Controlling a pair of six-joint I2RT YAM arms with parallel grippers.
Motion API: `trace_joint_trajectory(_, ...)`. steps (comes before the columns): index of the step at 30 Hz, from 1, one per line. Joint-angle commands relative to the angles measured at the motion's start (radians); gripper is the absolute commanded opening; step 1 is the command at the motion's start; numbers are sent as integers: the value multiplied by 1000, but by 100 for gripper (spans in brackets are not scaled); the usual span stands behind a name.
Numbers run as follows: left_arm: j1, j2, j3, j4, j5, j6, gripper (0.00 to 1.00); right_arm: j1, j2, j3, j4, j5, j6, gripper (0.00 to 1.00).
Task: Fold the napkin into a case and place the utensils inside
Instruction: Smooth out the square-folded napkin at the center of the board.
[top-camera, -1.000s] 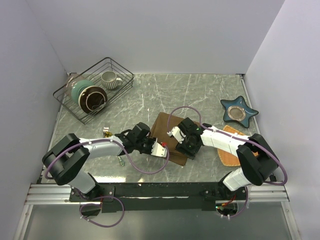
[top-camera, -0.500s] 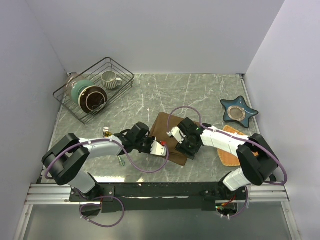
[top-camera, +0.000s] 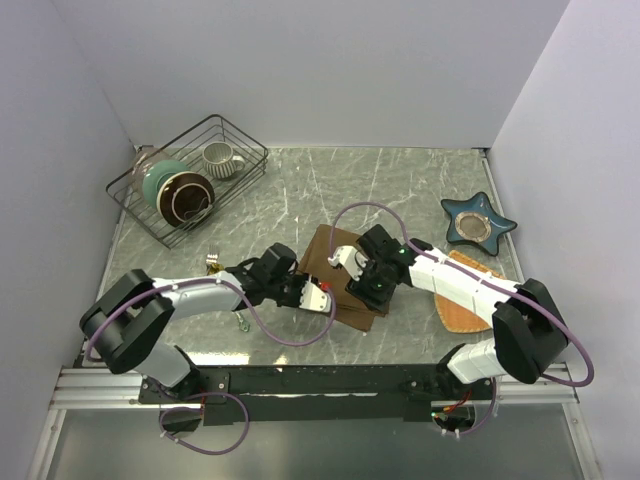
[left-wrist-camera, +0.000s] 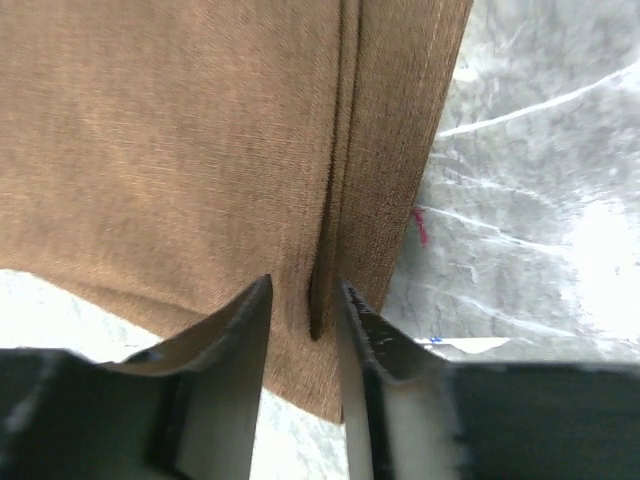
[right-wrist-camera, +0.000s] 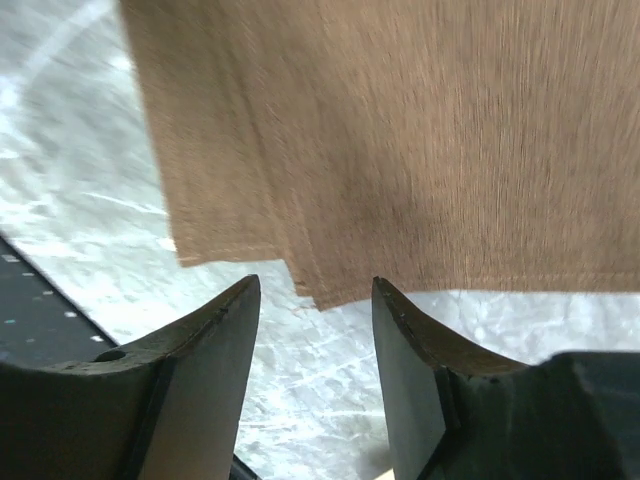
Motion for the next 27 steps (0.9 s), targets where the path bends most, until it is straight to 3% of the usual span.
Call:
trace_joint_trajectory(1,14,-116,11,-25,85,-35,43,30,-6,68,-14,-79,-8,53)
trace_joint_trajectory(5,46,-239,18,-82,191,-103,47,64,42,77,38,-65,-2,46)
trace_joint_trajectory(9,59,-400,-16,-148,225,-176,48,93,101,97,70,-46,3,46)
trace_joint_trajectory(18,77,-654,-88,-220,107,-379,52,144,204,115,120,-8,17,48)
trace_joint_trajectory(27,120,-713,-101,-245,42,-428,51,154,238,104,149,43,20,43)
